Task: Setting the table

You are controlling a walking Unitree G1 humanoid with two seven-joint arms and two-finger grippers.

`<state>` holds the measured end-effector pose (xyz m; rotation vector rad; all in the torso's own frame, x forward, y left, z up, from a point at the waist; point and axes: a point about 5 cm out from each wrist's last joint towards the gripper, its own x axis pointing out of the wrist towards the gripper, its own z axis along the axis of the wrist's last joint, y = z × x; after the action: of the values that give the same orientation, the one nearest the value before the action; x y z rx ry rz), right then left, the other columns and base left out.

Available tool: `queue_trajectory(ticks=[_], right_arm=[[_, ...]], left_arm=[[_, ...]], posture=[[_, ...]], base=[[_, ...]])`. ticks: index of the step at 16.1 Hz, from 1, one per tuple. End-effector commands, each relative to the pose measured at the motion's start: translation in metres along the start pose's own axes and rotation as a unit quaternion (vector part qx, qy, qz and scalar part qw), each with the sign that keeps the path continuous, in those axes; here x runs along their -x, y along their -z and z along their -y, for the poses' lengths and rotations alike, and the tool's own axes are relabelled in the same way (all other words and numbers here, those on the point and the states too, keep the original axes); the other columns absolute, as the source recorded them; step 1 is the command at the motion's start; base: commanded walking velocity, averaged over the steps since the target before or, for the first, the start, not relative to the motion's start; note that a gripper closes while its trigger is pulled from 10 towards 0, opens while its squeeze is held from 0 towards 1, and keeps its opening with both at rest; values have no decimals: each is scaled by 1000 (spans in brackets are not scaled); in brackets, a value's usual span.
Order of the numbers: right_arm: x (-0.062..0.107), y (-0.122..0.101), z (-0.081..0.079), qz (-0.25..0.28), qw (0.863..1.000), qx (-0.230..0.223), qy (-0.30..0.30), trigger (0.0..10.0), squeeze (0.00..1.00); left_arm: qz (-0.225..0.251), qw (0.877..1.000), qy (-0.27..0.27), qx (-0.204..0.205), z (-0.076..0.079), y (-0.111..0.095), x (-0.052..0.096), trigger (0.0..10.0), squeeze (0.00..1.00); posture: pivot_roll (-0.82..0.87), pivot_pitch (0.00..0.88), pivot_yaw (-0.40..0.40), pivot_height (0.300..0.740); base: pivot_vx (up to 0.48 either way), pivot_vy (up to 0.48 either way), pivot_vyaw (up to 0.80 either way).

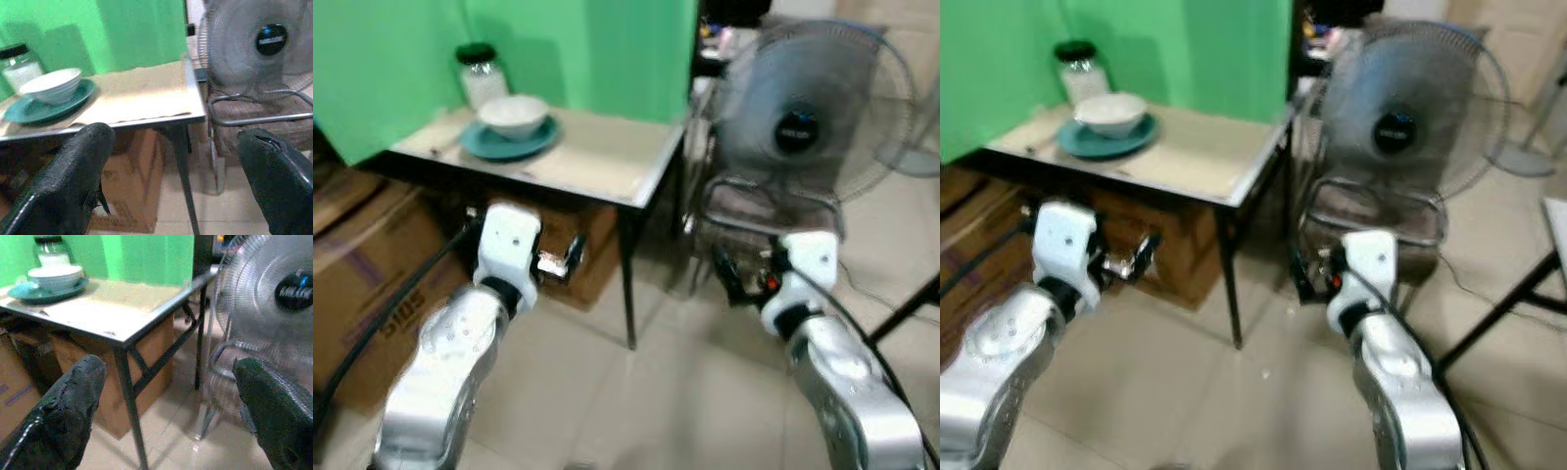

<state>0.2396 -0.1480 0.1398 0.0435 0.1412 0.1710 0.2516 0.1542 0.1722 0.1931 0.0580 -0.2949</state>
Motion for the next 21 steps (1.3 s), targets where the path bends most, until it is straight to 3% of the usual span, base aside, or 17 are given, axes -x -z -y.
queue_trajectory(ticks=[1, 6, 9, 17, 21], right_arm=[[1, -3, -4, 4, 1000, 1, -6, 10000, 1000], [-5, -3, 3, 1, 1000, -10, -5, 10000, 1000], [-6, -4, -2, 3, 1000, 4, -22, 10000, 1000], [-15, -8, -11, 10, 998, 12, -69, 10000, 1000], [-18, -9, -10, 16, 998, -10, -60, 10000, 1000]], left_arm=[[-11, 1000, 2, 8, 0, 4, 1, 10000, 0], [3, 1000, -19, 4, -1, 1, 1, 10000, 0], [3, 1000, -6, 7, -3, 0, 0, 10000, 0], [6, 1000, -14, 7, -3, 0, -1, 10000, 0], [6, 1000, -18, 4, -5, 1, 1, 10000, 0]], posture=[[100, 0, 18, 740], [124, 0, 1, 740], [116, 0, 6, 740], [144, 0, -29, 740], [153, 0, -35, 740]], base=[[0, 0, 800], [0, 0, 565], [307, 0, 0], [326, 0, 800], [325, 0, 0]])
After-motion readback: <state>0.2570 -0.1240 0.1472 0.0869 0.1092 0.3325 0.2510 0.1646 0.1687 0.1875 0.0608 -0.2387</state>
